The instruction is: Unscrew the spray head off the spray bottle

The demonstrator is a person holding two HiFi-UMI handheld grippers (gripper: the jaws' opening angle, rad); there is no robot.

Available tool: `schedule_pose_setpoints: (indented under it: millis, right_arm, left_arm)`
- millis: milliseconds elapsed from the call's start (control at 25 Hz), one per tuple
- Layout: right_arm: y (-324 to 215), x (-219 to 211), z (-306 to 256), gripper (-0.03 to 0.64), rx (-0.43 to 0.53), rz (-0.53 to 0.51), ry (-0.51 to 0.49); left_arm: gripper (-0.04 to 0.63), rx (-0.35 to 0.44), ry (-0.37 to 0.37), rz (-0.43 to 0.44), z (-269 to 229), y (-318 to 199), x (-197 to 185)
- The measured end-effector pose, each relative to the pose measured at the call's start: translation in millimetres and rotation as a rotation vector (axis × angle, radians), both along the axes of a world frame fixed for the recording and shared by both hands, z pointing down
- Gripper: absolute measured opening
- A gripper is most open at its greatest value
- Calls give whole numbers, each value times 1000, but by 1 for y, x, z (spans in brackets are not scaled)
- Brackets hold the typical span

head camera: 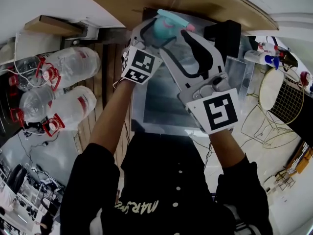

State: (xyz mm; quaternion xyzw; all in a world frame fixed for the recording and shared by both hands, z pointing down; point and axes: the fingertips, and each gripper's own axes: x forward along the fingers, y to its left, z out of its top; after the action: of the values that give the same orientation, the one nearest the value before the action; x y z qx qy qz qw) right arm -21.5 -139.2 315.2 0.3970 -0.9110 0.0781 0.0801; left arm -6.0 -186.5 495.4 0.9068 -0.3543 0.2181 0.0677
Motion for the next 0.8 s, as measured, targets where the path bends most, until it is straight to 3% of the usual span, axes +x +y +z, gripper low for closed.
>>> schedule_pose_setpoints:
  millis: [280,800]
  right_arm:
    - [-20,8,27,281,-66,43,25]
    - [-49,-10,31,312,13,11,51]
  left_arm:
    - [368,2,0,1,-1,2,2]
    - [367,1,-14,3,-1,2,2]
